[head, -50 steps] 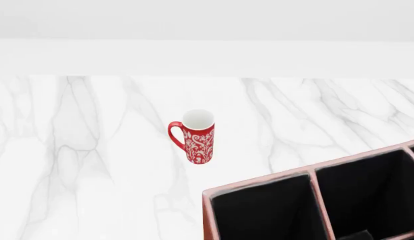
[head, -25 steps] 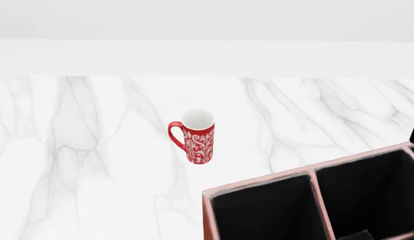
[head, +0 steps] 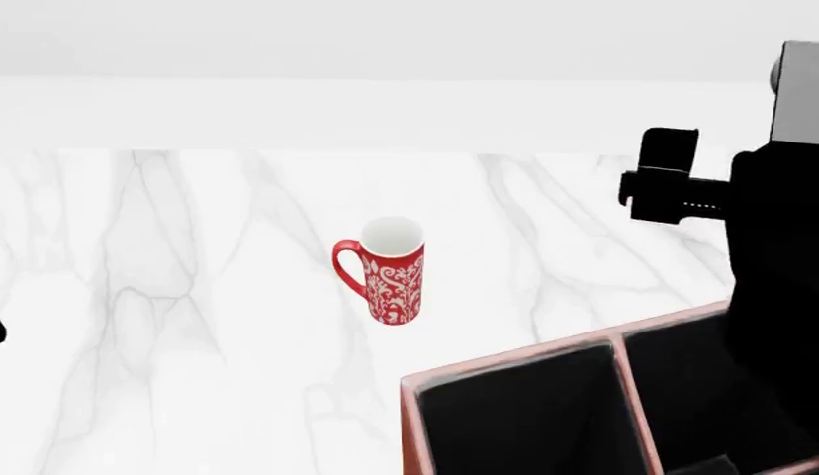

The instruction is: Pick up the book and place it in the right compartment of the caddy.

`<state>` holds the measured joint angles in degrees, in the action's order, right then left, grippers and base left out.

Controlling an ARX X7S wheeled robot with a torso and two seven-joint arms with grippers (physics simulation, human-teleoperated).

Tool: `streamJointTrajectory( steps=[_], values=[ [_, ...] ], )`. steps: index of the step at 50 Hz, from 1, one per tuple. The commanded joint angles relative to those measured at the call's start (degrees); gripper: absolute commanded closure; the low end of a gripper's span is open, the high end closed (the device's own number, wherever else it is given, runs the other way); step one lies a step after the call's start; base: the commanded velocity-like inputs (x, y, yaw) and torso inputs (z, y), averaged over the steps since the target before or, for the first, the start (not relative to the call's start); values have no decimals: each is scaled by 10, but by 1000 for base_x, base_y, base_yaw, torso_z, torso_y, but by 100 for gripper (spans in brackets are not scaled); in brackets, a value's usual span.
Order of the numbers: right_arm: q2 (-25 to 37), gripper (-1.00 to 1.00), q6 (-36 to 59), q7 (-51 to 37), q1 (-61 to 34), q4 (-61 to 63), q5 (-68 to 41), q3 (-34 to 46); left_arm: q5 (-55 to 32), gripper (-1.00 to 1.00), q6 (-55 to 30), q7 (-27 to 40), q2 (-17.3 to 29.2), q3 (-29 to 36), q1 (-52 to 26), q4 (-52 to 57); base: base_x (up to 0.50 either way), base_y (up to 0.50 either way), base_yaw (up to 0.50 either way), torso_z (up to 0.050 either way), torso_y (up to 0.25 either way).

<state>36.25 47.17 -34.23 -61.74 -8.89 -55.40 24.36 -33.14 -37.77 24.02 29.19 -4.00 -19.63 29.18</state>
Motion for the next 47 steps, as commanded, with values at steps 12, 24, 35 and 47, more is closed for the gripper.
streamJointTrajectory(
  steps=[12,24,35,47],
  values=[
    [-88,-100,-55,33,-17,-9,54,61,35,-100,-2,-76,-64,180,-238,-155,0,0,0,0,0],
    [-109,-100,-68,48,-16,-6,54,71,37,-100,0,-90,-84,202,-273,-179,0,0,0,0,0],
    [-117,-100,-69,52,-16,-2,48,72,44,-100,5,-100,-101,222,-306,-208,0,0,0,0,0],
    [-120,-100,-65,52,-17,4,45,76,49,-100,12,-106,-109,235,-318,-219,0,0,0,0,0]
  ],
)
